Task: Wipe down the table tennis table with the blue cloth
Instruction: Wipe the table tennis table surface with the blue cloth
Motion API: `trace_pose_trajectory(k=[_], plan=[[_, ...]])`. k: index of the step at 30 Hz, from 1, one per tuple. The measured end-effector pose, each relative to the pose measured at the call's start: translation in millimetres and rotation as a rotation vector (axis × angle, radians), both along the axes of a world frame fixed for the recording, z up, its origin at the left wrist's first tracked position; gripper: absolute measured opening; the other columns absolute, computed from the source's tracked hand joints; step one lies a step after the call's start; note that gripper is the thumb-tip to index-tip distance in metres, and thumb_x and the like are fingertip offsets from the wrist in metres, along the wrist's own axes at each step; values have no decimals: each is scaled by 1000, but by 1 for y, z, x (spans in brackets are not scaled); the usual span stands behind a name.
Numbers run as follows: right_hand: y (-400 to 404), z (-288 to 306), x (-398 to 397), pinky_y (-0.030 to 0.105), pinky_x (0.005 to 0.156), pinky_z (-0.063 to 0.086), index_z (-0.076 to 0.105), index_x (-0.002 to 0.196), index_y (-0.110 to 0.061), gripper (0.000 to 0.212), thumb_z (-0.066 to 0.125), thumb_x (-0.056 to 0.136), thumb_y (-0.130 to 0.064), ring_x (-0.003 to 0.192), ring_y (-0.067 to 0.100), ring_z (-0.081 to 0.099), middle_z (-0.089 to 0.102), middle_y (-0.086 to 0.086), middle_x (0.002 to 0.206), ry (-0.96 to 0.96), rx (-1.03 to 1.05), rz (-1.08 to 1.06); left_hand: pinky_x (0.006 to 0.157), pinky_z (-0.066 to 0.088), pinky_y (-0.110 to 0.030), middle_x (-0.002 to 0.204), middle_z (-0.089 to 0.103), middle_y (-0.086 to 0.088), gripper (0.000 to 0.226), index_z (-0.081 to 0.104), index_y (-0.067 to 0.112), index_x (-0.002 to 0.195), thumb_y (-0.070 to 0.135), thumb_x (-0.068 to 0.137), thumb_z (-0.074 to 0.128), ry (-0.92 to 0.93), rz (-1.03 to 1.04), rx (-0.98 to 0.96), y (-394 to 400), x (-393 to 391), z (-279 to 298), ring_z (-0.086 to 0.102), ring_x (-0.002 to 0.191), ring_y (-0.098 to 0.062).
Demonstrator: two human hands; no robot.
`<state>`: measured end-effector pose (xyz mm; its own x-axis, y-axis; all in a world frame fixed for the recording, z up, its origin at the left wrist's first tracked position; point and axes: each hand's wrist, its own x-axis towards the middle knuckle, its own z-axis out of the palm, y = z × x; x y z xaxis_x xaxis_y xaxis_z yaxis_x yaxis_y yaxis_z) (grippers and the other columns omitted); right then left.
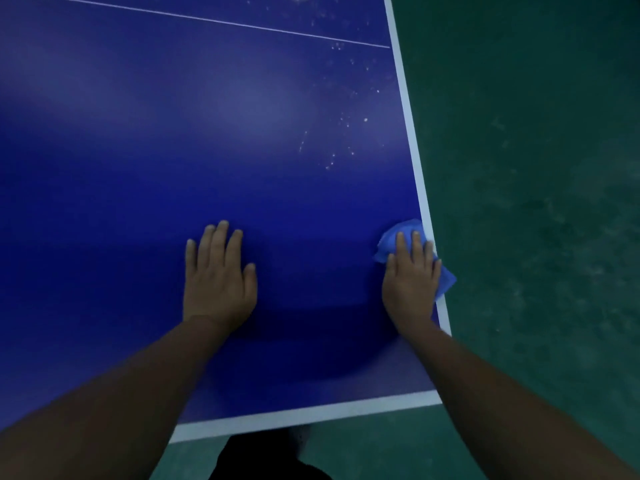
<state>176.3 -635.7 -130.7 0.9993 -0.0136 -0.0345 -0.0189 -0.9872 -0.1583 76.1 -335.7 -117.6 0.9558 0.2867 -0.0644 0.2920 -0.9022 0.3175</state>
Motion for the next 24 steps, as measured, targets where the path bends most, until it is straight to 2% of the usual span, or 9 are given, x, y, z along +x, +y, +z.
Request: trace_pose_trajectory(k=[5, 8, 10, 15, 17, 19, 21, 24], plan=[[12, 0, -74, 58, 117, 25, 42, 149, -22, 50, 30, 102, -34, 150, 32, 23, 31, 6, 162, 65, 2, 181, 124, 0, -55, 165, 20, -15, 70, 32, 11, 155, 50, 99, 19, 87, -44, 112, -3, 23, -12, 6, 154, -30], [48, -2, -41, 59, 117, 25, 43, 148, -22, 49, 31, 103, -35, 150, 34, 23, 32, 6, 161, 66, 19, 208, 123, 2, -57, 164, 23, -16, 68, 35, 11, 154, 50, 99, 21, 110, -48, 125, -4, 24, -12, 9, 154, -31], [95, 1, -8, 57, 118, 22, 41, 150, -23, 50, 30, 103, -36, 151, 34, 20, 29, 6, 163, 86, 25, 302, 121, 6, -58, 162, 27, -16, 67, 38, 10, 152, 48, 99, 25, 92, -46, 120, -4, 24, -13, 13, 153, -32], [225, 6, 63, 48, 123, -3, 23, 158, -26, 52, 30, 108, -36, 155, 28, -6, 8, 2, 168, 135, 96, 547, 121, 12, -56, 160, 29, -18, 66, 35, 3, 151, 43, 99, 29, 15, 31, 71, -2, 24, -15, 20, 151, -32], [261, 8, 79, 48, 124, -3, 23, 158, -26, 52, 33, 108, -35, 154, 27, -5, 9, 1, 168, 117, 92, 608, 121, 11, -55, 159, 30, -17, 65, 36, 3, 150, 43, 98, 29, 18, 46, 74, -2, 26, -16, 21, 151, -33], [267, 5, 99, 50, 123, 3, 27, 157, -26, 52, 33, 106, -33, 154, 30, 4, 16, 2, 167, 88, 66, 686, 122, 9, -54, 158, 33, -17, 65, 40, 4, 148, 43, 98, 31, 21, 33, 94, -2, 28, -17, 22, 150, -33], [237, 0, 134, 53, 119, 13, 33, 155, -26, 55, 27, 100, -29, 152, 34, 17, 24, 5, 165, 36, -7, 617, 121, 9, -55, 157, 35, -18, 64, 44, 4, 146, 43, 97, 32, 26, 13, 118, -2, 28, -17, 22, 150, -34], [152, -5, 209, 54, 117, 20, 32, 156, -23, 58, 26, 98, -26, 150, 37, 23, 26, 8, 164, -11, -79, 242, 120, 10, -58, 158, 32, -18, 63, 41, 6, 147, 44, 98, 31, 49, -1, 130, -1, 27, -16, 21, 151, -35]])
